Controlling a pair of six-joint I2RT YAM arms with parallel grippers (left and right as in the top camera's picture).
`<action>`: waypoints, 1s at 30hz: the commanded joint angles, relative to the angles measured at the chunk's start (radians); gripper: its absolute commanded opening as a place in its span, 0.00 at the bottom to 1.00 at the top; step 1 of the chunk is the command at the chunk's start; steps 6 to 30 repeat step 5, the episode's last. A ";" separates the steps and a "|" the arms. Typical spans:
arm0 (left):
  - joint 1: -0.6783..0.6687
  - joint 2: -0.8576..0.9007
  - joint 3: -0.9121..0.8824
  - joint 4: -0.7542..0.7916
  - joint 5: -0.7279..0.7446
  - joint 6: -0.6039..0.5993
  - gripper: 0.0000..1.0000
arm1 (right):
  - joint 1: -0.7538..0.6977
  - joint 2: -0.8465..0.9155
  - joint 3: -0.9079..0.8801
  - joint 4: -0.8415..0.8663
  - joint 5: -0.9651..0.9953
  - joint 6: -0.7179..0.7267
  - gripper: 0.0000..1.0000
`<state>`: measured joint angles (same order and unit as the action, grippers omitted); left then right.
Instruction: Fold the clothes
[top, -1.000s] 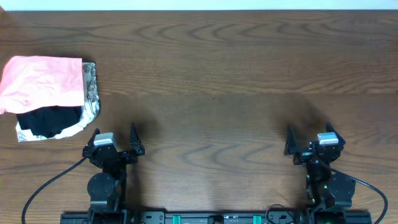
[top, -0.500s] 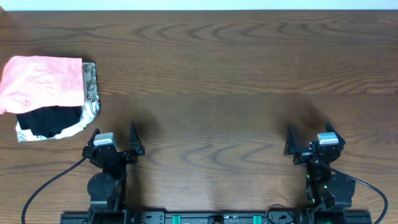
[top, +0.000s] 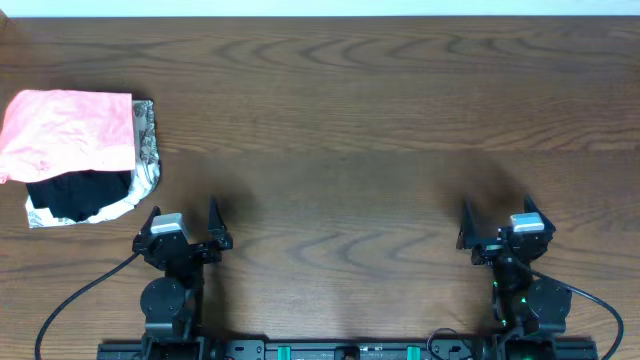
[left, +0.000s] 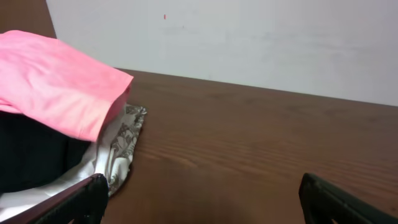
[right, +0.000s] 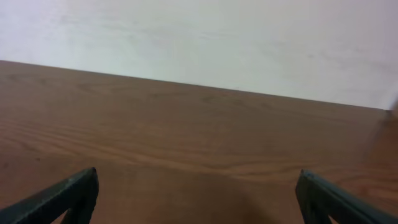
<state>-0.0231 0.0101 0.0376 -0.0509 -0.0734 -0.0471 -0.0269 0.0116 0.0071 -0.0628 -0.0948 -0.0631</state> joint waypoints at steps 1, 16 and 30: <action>0.005 -0.006 -0.034 -0.014 0.010 0.020 0.98 | 0.008 -0.007 -0.002 -0.004 0.009 -0.013 0.99; 0.005 -0.006 -0.034 -0.014 0.010 0.020 0.98 | 0.008 -0.007 -0.002 -0.004 0.009 -0.013 0.99; 0.005 -0.006 -0.034 -0.014 0.010 0.020 0.98 | 0.008 -0.007 -0.002 -0.004 0.009 -0.013 0.99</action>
